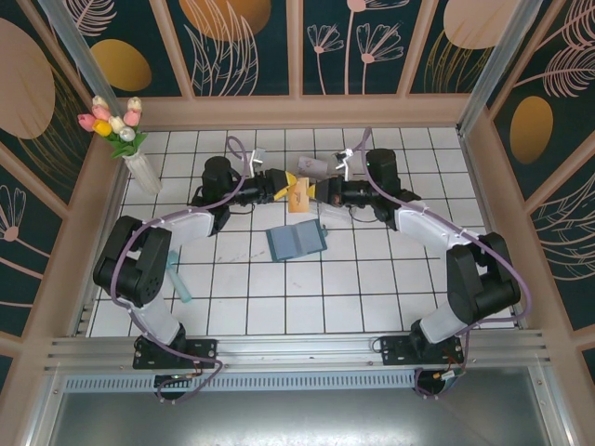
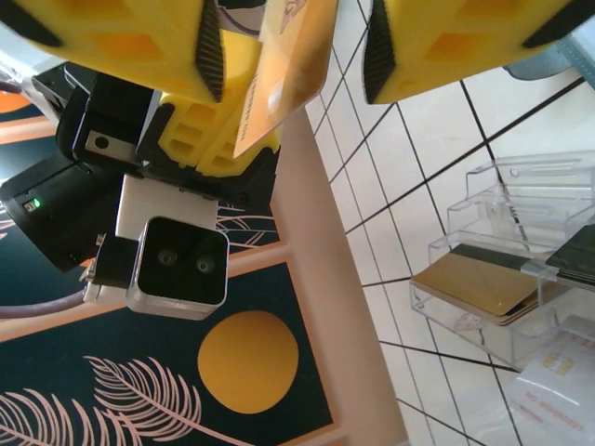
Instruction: Take the credit cards out of the card holder
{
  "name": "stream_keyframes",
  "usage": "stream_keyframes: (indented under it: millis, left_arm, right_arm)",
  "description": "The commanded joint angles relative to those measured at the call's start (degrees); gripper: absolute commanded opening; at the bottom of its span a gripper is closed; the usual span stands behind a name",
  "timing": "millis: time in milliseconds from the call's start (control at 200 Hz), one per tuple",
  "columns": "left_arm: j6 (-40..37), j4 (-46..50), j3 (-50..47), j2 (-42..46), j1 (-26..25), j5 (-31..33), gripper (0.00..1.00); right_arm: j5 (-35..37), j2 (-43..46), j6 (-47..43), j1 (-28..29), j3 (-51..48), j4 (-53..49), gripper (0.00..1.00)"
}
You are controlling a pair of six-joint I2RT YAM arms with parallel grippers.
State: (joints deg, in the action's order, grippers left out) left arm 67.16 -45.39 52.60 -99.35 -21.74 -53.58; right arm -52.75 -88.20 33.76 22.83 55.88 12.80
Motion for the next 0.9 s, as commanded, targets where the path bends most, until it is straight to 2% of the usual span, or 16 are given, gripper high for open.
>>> stream_keyframes:
  millis: [0, 160, 210, 315, 375, 591, 781, 896]
  left_arm:
    - [3.37, -8.46, -0.83, -0.33, -0.06, -2.58, 0.37]
    - [3.17, -9.36, -0.84, 2.10, -0.15, -0.96, 0.00]
    - [2.98, -9.26, -0.88, 3.38, -0.19, 0.29, 0.00]
    - [2.97, -9.33, -0.55, 4.72, -0.16, 2.41, 0.00]
    - [3.27, -8.88, -0.33, 5.25, -0.15, 4.04, 0.00]
    - [6.27, -9.46, -0.43, 5.52, -0.35, 8.86, 0.00]
    - [7.81, -10.49, 0.48, 5.37, -0.32, 9.61, 0.00]
    - [6.19, -8.16, 0.55, 5.96, -0.38, 10.51, 0.00]
  right_arm:
    - [-3.27, 1.54, 2.90, -0.53, 1.10, 5.83, 0.00]
    - [-2.45, 1.84, 6.65, -0.63, 0.59, 8.86, 0.00]
    - [-0.97, 2.41, 9.38, -0.51, -0.26, 10.93, 0.00]
    - [2.85, 4.19, 15.93, -0.25, -3.32, 17.45, 0.29]
    - [4.41, 5.45, 18.35, 0.49, -4.83, 21.81, 0.36]
    - [10.87, 5.05, 25.31, 3.47, -5.04, 28.28, 0.41]
    - [15.23, 2.93, 26.36, 4.54, -4.08, 26.87, 0.45]
    - [16.59, 2.55, 26.01, 4.50, -4.76, 26.73, 0.48]
